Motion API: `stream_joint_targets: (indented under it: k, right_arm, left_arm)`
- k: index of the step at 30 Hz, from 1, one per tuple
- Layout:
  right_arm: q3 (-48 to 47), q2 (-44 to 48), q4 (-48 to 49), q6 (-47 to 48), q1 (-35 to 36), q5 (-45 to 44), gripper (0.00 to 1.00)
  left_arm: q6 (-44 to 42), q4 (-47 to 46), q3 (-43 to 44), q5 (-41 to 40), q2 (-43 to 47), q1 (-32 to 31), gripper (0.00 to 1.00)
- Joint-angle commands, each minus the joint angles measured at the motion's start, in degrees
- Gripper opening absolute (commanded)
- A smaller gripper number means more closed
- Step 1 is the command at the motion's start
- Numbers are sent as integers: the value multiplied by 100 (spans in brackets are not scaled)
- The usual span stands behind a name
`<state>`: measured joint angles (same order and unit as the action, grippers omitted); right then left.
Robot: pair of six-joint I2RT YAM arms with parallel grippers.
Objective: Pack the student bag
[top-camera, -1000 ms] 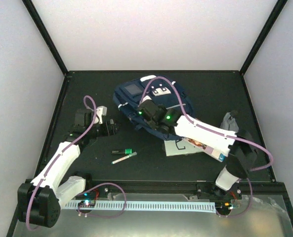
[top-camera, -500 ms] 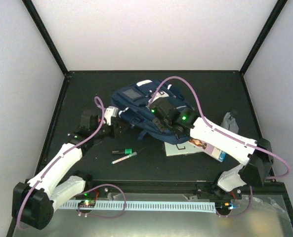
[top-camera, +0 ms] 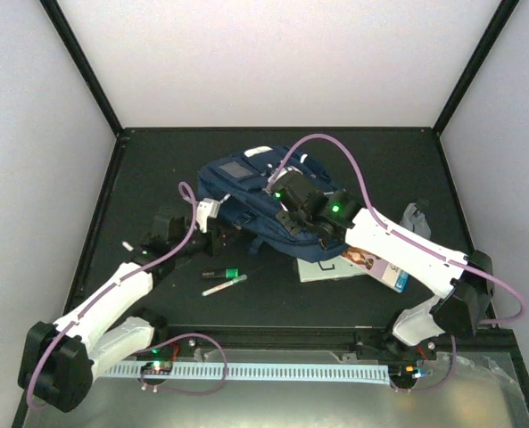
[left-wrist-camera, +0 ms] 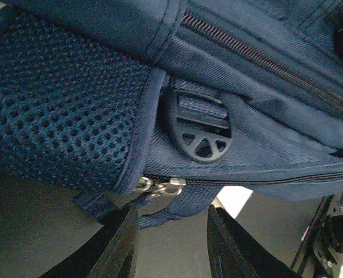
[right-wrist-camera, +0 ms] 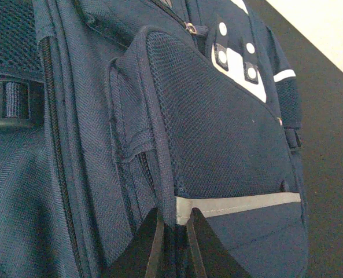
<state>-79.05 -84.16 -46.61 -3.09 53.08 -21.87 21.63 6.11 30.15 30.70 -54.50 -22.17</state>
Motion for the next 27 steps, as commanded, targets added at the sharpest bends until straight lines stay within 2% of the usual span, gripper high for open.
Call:
stream_joint_targets:
  k: [1,7,14,18,27]
  right_arm:
    - [-392,204,236,-68,-97,147,2]
    - [-508,277,151,-56,-241,390,2]
    - [-643,312,69,-21,-351,648,2]
    - [-691,300,56,1,-373,768,2]
    - [-778,295,29,26,-389,915,2]
  left_arm:
    - [-117,-490,-218,-178,-4,-30,34]
    - [-432,-1337,-771,-128,359,-50,45]
    - [-710,-3021,-1751,-10,948,-81,41]
    - [-891,-3112,-1814,-130,1041,-85,41]
    - [-1057,-3529,-1775,-178,520,-111,42]
